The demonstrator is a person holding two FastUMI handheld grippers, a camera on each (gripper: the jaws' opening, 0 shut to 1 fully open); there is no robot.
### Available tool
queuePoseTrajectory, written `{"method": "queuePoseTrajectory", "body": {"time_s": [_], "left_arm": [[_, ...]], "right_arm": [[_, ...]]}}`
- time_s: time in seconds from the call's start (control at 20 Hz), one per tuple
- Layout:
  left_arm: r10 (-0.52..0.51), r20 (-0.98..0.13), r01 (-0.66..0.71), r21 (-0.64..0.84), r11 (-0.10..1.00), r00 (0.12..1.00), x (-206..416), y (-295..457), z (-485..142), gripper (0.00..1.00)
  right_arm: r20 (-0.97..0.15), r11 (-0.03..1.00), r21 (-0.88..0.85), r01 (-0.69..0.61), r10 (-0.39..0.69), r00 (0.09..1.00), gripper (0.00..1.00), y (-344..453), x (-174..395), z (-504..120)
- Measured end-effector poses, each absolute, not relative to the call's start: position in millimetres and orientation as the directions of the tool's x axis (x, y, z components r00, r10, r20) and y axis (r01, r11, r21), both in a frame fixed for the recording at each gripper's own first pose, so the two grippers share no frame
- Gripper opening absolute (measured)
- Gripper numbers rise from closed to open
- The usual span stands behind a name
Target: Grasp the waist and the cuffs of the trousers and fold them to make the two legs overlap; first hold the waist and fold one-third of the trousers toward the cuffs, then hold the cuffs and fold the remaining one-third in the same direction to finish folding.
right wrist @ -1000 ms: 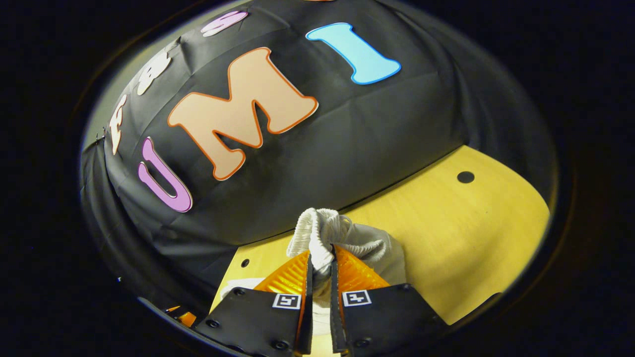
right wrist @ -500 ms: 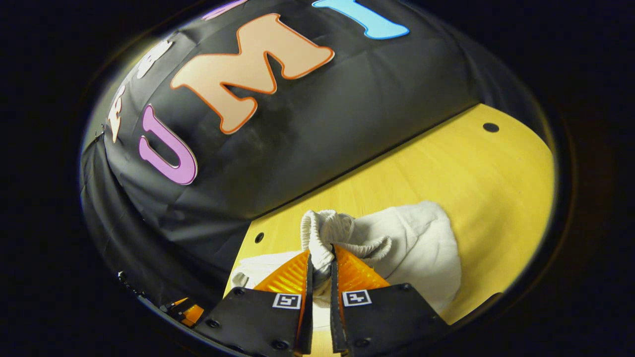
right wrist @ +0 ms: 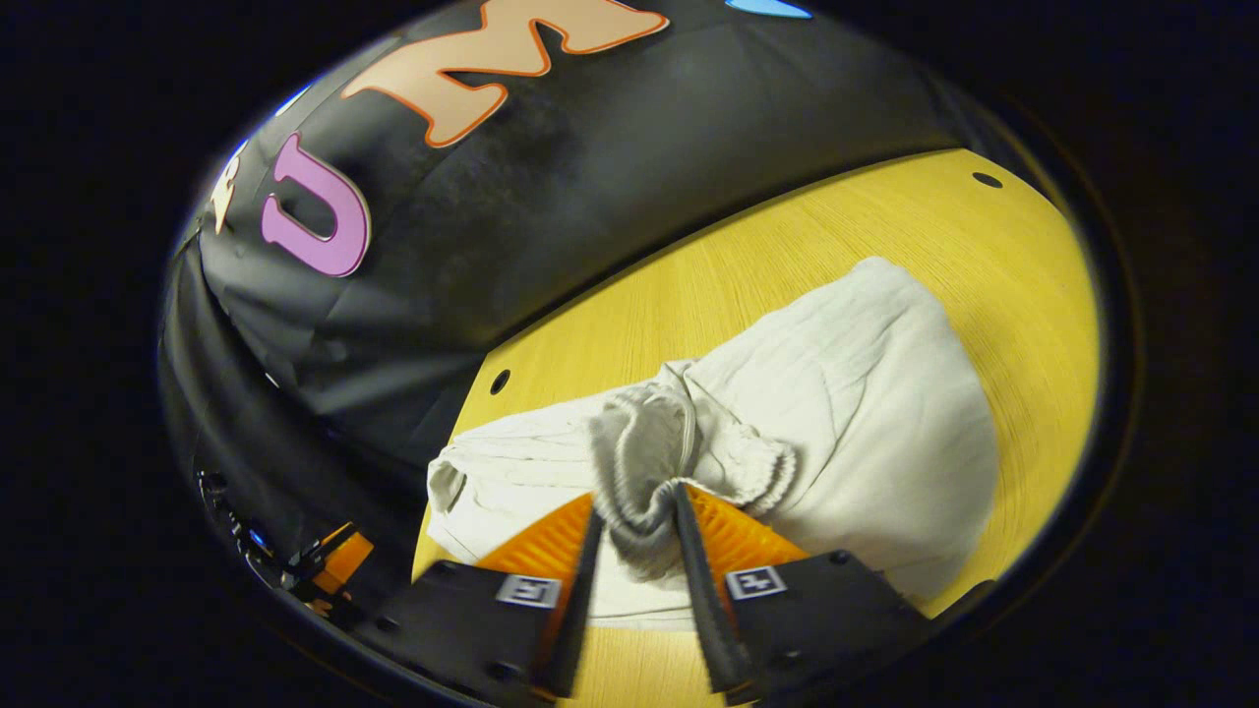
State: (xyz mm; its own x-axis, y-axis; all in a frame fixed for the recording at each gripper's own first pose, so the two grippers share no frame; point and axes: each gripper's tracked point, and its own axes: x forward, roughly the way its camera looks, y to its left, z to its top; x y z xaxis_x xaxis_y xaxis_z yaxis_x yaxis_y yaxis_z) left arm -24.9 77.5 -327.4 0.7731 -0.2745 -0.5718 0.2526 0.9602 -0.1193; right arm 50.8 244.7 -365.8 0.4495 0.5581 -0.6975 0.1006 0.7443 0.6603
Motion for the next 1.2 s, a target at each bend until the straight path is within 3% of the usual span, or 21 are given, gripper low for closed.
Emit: {"method": "queuePoseTrajectory", "body": {"time_s": [0.1, 0.15, 0.45, 0.7, 1.2], "left_arm": [[-0.283, -0.567, 0.238, -0.154, 0.959, 0.774, -15, 79, -333, 0.97], [-0.283, -0.565, 0.23, -0.164, 0.959, 0.775, -7, 82, -337, 0.97], [-0.292, -0.557, 0.169, -0.262, 0.95, 0.777, 53, 88, -361, 0.95], [-0.31, -0.611, 0.177, -0.27, 0.946, 0.728, 84, 91, -408, 0.95], [-0.293, -0.71, 0.125, -0.28, 0.952, 0.64, 96, 91, -463, 0.93]], "right_arm": [[-0.692, 0.752, 0.654, 0.085, 0.548, 0.47, 0.9, 234, 53, -353], [-0.7, 0.764, 0.64, 0.083, 0.534, 0.474, 0.95, 227, 52, -349], [-0.728, 0.827, 0.561, 0.034, 0.473, 0.496, 0.96, 213, 27, -334], [-0.733, 0.849, 0.528, 0.031, 0.437, 0.522, 0.97, 199, 16, -316], [-0.772, 0.872, 0.481, 0.088, 0.374, 0.514, 0.97, 164, -14, -322]]}}
